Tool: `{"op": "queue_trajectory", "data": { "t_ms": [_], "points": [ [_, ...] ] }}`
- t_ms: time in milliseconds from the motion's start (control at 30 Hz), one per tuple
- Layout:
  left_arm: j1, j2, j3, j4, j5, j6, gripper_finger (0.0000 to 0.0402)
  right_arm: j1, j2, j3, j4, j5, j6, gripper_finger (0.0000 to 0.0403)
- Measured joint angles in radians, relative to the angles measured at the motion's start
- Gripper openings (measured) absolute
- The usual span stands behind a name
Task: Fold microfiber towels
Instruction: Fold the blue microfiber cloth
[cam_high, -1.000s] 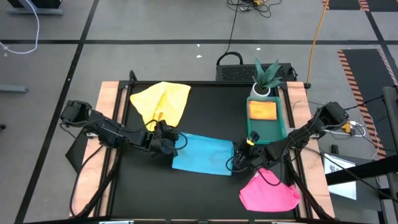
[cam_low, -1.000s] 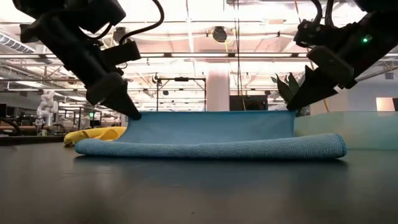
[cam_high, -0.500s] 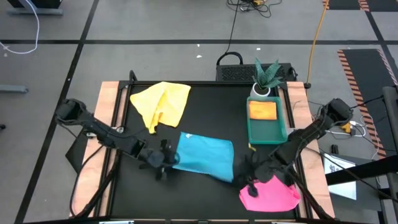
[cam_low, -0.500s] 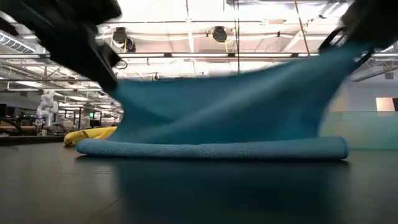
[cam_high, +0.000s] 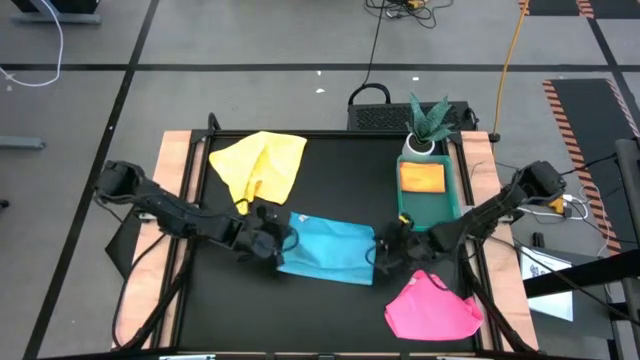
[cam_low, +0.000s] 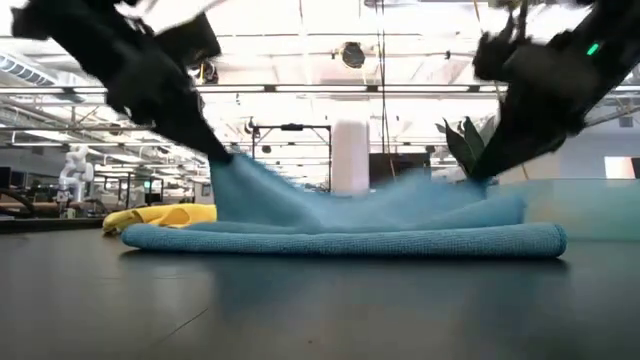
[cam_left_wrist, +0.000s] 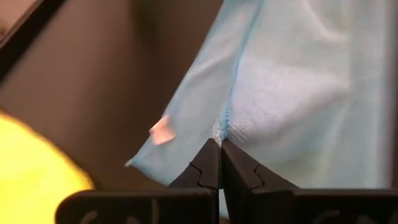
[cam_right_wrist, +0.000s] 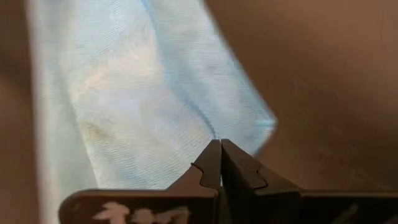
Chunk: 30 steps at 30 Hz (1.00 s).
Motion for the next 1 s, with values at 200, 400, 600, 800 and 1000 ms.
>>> {"op": "queue_trajectory", "data": {
  "t_ms": [200, 400, 600, 800, 1000],
  "points": [
    [0.104, 0.078, -0.001, 0.028, -0.018, 0.002, 0.0016, -0.128, 0.042, -0.105, 0.104, 0.011, -0.010, 0.0000],
    [0.150, 0.093, -0.001, 0.050, -0.029, 0.002, 0.0010, -0.166, 0.030, -0.146, 0.165, 0.138, -0.068, 0.0000],
    [0.159, 0.093, -0.001, 0.055, -0.050, 0.002, 0.0013, -0.165, -0.005, -0.144, 0.173, 0.116, -0.114, 0.0000],
    [0.149, 0.093, -0.001, 0.052, -0.100, -0.027, 0.0008, -0.155, -0.056, -0.143, 0.173, 0.120, -0.148, 0.0000],
    [0.165, 0.093, -0.027, 0.057, -0.106, -0.027, 0.0006, -0.155, -0.103, -0.142, 0.173, 0.123, -0.186, 0.0000]
  ]
}}
